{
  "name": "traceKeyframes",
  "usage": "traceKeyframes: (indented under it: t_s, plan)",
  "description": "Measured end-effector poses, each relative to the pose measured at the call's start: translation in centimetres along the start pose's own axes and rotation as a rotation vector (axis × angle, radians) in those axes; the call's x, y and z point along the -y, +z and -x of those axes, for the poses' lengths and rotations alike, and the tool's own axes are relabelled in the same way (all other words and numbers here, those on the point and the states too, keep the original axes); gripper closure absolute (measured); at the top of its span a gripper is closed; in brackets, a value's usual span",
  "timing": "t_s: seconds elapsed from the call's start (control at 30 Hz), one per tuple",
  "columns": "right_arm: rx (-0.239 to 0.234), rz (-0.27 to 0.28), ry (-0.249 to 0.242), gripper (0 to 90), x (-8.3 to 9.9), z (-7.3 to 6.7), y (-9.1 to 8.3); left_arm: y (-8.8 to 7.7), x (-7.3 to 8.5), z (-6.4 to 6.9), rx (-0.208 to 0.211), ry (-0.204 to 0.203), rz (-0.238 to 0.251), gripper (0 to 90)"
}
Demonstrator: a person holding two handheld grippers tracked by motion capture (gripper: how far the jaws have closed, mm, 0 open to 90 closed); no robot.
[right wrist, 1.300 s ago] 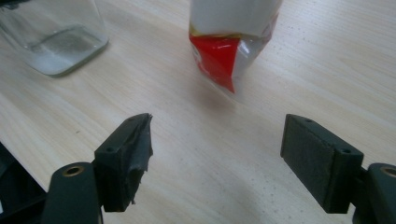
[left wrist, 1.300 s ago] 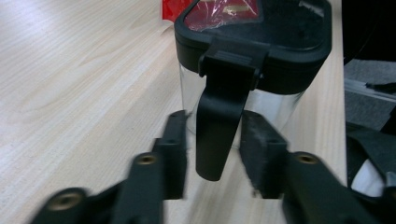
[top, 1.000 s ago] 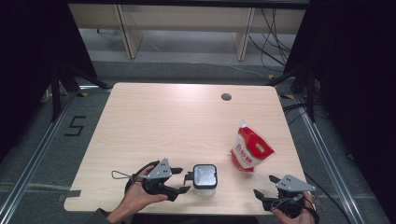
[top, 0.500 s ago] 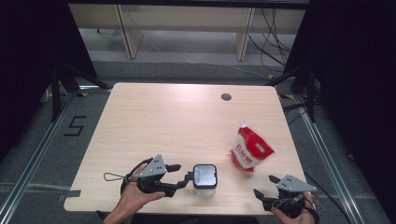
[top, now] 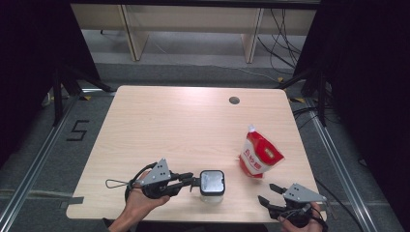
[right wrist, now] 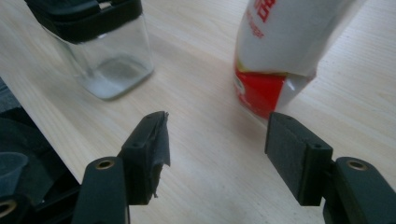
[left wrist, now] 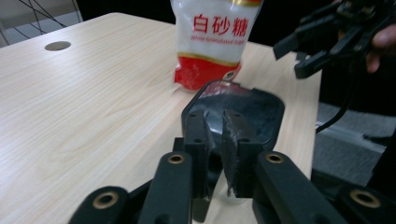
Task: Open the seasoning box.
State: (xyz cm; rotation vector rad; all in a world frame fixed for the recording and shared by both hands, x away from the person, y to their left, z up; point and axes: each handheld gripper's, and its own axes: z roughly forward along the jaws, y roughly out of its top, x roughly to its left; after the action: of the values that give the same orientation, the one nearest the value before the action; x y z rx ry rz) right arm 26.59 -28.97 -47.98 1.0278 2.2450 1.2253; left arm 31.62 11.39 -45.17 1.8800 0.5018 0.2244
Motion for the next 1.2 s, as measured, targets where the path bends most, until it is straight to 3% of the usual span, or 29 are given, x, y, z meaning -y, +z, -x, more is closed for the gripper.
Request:
traceKeyframes:
  t_s: [0.07, 0.2, 0.23, 0.27, 0.37, 0.4, 0.5, 0.53, 0.73, 0.77, 0.8, 0.9, 0.93, 1.13, 1.2]
  plan:
    - [-0.008, 0.002, 0.022, 40.8, -0.1, -0.2, 0.0, 0.0, 0.0, 0.1, -0.007, -0.005, -0.011, 84.3]
    - [-0.021, 0.012, -0.016, 43.1, -0.4, -1.0, 0.2, 0.8, 0.1, 0.2, -0.003, 0.017, -0.041, 87.3]
    - [-0.016, 0.013, -0.034, 43.8, -0.4, -1.0, 0.2, 1.1, 0.1, 0.4, -0.012, -0.001, -0.032, 87.6]
    - [-0.022, 0.013, -0.014, 44.5, -0.5, -1.2, 0.3, 1.2, 0.1, 0.2, -0.002, 0.017, -0.028, 87.8]
    - [-0.032, 0.025, -0.031, 44.9, -0.7, -1.3, 0.5, 1.3, 0.3, 0.2, -0.016, 0.006, -0.042, 88.0]
    - [-0.040, 0.013, -0.004, 45.3, -0.7, -1.7, 0.5, 1.2, 0.3, 0.1, -0.019, 0.015, -0.046, 88.1]
    - [-0.042, 0.012, 0.001, 46.0, -0.8, -1.9, 0.5, 1.2, 0.4, 0.1, -0.021, 0.013, -0.050, 88.1]
    - [-0.041, 0.031, -0.051, 46.8, -1.0, -1.7, 0.8, 1.3, 0.4, 0.1, -0.022, 0.014, -0.050, 88.1]
    - [-0.064, 0.039, -0.033, 55.5, -1.5, -2.4, 0.9, 1.6, 0.4, 0.4, -0.031, 0.011, -0.050, 88.3]
    - [-0.052, 0.064, -0.072, 57.5, -1.7, -2.3, 1.1, 1.6, 0.5, 0.4, -0.030, -0.001, -0.040, 88.4]
    - [-0.053, 0.067, -0.077, 59.8, -1.9, -2.5, 1.1, 1.5, 0.4, 0.3, -0.029, 0.022, -0.050, 88.6]
    - [-0.075, 0.070, -0.080, 65.6, -2.3, -2.7, 1.5, 1.6, 0.5, 0.4, -0.033, 0.000, -0.037, 88.4]
    - [-0.066, 0.057, -0.090, 69.0, -2.5, -3.1, 1.8, 1.5, 0.5, 0.2, -0.025, 0.031, -0.049, 88.7]
    - [-0.101, 0.053, -0.130, 78.1, -3.2, -4.7, 3.2, 1.5, 0.6, 0.3, -0.029, 0.018, -0.043, 88.8]
    - [-0.109, 0.044, -0.167, 80.5, -3.4, -4.9, 3.5, 1.5, 0.6, 0.3, -0.031, 0.011, -0.039, 88.8]
